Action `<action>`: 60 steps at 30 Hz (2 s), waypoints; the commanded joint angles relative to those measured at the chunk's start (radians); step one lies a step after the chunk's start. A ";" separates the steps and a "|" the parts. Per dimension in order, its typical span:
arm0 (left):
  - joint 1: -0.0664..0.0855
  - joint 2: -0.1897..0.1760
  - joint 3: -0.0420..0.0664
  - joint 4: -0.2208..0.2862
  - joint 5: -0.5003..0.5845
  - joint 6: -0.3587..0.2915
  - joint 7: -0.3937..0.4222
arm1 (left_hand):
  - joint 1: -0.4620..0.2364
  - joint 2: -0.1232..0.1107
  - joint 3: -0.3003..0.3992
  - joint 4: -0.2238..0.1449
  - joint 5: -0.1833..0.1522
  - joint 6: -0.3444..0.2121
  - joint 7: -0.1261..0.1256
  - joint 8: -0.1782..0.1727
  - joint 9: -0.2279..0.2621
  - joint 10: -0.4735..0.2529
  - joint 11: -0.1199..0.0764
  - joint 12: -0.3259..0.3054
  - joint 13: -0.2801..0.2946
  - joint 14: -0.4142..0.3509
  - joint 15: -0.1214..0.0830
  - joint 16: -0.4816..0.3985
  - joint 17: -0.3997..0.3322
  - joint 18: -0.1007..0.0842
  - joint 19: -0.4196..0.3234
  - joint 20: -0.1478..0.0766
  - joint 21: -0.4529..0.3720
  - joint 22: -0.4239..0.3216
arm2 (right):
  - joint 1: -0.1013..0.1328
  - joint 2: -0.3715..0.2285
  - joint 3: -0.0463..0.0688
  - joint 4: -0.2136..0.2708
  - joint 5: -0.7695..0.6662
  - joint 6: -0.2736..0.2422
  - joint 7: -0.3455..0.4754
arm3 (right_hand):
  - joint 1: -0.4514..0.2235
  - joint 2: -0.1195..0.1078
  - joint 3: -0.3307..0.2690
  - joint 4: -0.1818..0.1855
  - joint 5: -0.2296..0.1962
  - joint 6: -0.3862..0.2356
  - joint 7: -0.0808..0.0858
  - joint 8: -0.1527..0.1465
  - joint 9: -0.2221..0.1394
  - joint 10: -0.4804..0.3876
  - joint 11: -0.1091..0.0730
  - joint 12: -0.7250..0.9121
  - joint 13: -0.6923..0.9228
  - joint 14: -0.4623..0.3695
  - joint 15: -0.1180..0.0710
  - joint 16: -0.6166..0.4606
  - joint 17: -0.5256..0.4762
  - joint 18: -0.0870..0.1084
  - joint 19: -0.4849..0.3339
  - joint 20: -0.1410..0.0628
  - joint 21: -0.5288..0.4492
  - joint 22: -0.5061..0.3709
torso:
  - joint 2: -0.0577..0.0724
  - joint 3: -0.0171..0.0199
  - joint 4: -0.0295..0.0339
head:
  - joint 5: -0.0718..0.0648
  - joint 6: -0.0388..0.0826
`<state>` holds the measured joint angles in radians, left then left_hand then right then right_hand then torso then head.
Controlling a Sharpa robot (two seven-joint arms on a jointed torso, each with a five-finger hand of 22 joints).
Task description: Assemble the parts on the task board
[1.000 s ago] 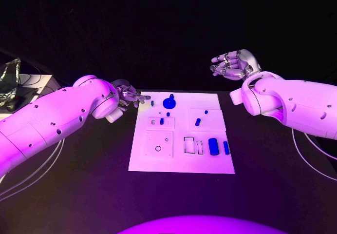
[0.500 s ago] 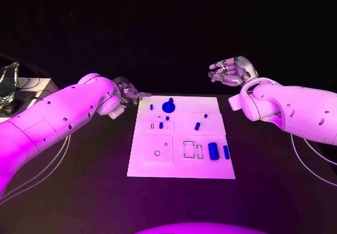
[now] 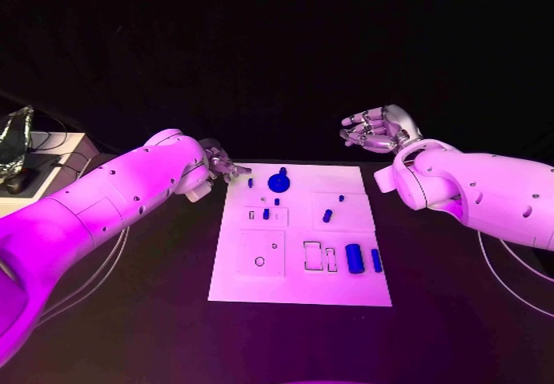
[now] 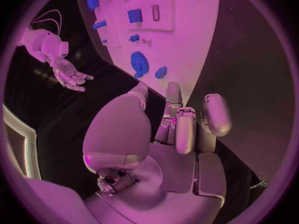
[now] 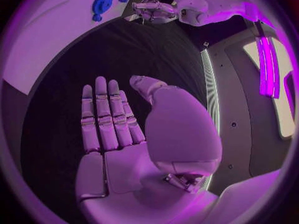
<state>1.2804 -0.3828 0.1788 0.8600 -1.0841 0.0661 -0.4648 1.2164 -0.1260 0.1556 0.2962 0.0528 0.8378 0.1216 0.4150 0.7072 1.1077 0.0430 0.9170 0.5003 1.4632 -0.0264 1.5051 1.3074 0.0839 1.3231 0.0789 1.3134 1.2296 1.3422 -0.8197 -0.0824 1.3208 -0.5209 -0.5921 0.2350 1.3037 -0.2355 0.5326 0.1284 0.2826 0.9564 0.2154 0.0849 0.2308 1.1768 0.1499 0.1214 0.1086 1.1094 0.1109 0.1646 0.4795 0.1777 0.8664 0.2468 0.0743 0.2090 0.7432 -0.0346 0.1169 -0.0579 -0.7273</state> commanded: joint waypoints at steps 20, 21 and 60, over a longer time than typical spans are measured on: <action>0.027 0.047 -0.019 -0.041 0.008 0.103 0.008 | -0.076 -0.020 -0.009 -0.001 -0.002 0.013 -0.011 0.046 -0.015 0.020 -0.009 0.021 -0.005 0.073 -0.001 0.016 0.147 -0.001 0.029 -0.004 0.027 0.033 | 0.003 0.019 0.001 -0.009 -0.005 0.017 0.014 | -0.012 0.000 -0.002 0.008 0.009 -0.002 0.005 0.003 0.001 -0.009 0.001 -0.004 -0.003 0.003 0.002 -0.008 -0.003 0.008 0.010 0.000 -0.001 -0.003 | 0.016 -0.0028 0.0000 | 0.006 -0.001; 0.027 0.049 -0.019 -0.041 0.009 0.105 0.009 | -0.075 -0.018 -0.009 -0.001 -0.002 0.014 -0.011 0.047 -0.015 0.020 -0.009 0.021 -0.005 0.073 -0.002 0.016 0.147 -0.001 0.030 -0.004 0.028 0.034 | 0.003 0.020 0.001 -0.010 -0.005 0.017 0.015 | -0.012 0.000 -0.002 0.008 0.009 -0.002 0.005 0.003 0.001 -0.009 0.001 -0.004 -0.003 0.003 0.002 -0.008 -0.003 0.008 0.010 0.000 -0.001 -0.003 | 0.016 -0.0027 -0.0002 | 0.006 -0.002; 0.027 0.073 -0.034 -0.073 0.024 0.068 0.010 | 0.013 0.025 0.133 -0.006 -0.002 0.024 -0.024 0.087 -0.028 0.024 -0.022 0.018 -0.020 0.076 -0.014 0.020 0.155 -0.003 0.034 -0.013 0.036 0.044 | 0.003 0.025 0.001 -0.005 -0.007 0.017 0.015 | -0.010 0.000 -0.002 0.007 0.013 -0.003 0.005 0.003 0.001 -0.008 0.000 -0.004 -0.005 0.002 0.003 -0.011 -0.004 0.008 0.009 0.000 -0.003 -0.006 | 0.028 -0.0030 -0.0009 | -0.002 -0.008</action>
<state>1.3062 -0.3134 0.1448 0.7858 -1.0710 0.1397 -0.4645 1.2215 -0.1033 0.2840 0.2904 0.0528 0.8580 0.1018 0.4974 0.6807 1.1285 0.0276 0.9350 0.4812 1.4646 -0.0324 1.5212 1.3074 0.0838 1.3543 0.0679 1.3448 1.2724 1.3452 -0.7955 -0.0823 1.3144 -0.5209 -0.5886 0.2363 1.3041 -0.2358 0.5299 0.1311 0.2904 0.9563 0.2151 0.0848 0.2311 1.1770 0.1500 0.1214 0.1043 1.1095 0.1109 0.1608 0.4767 0.1776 0.8697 0.2434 0.0743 0.2042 0.7706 -0.0374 0.1154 -0.0594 -0.7351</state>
